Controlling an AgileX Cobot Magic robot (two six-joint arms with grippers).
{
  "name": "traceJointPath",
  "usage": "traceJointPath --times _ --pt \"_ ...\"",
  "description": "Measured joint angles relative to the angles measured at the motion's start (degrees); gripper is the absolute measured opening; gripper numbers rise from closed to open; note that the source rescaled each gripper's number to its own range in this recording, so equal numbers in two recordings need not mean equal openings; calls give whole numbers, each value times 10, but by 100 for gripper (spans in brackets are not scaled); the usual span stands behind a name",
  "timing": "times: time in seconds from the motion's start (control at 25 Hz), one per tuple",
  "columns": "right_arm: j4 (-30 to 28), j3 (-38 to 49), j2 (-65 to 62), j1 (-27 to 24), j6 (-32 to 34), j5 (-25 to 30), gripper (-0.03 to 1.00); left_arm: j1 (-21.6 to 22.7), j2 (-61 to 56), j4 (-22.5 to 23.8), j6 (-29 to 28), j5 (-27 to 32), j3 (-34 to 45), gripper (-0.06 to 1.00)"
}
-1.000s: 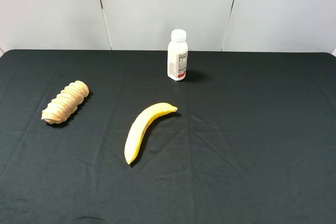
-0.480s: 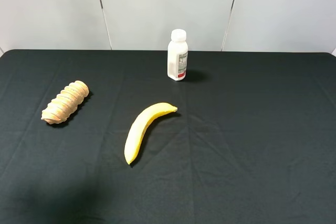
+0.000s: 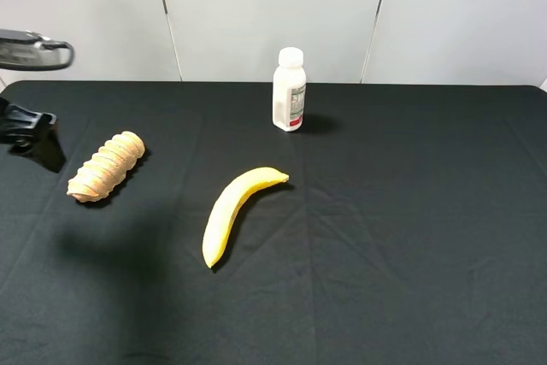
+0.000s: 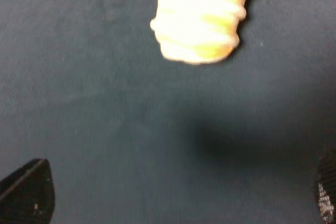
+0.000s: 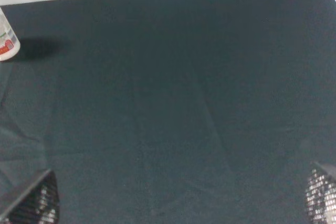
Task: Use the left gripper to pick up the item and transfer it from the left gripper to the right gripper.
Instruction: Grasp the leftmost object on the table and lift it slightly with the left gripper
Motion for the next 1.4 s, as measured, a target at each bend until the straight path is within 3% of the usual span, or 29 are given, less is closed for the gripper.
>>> traceJointPath --times 0.52,1.28,1.4 --pt "0 0 0 0 0 0 100 -45 179 -6 26 -148 -7 100" --pt "0 0 0 0 0 0 100 -45 272 -7 58 -247 -14 100" --pt "0 0 0 0 0 0 100 -45 272 -7 58 -249 -14 94"
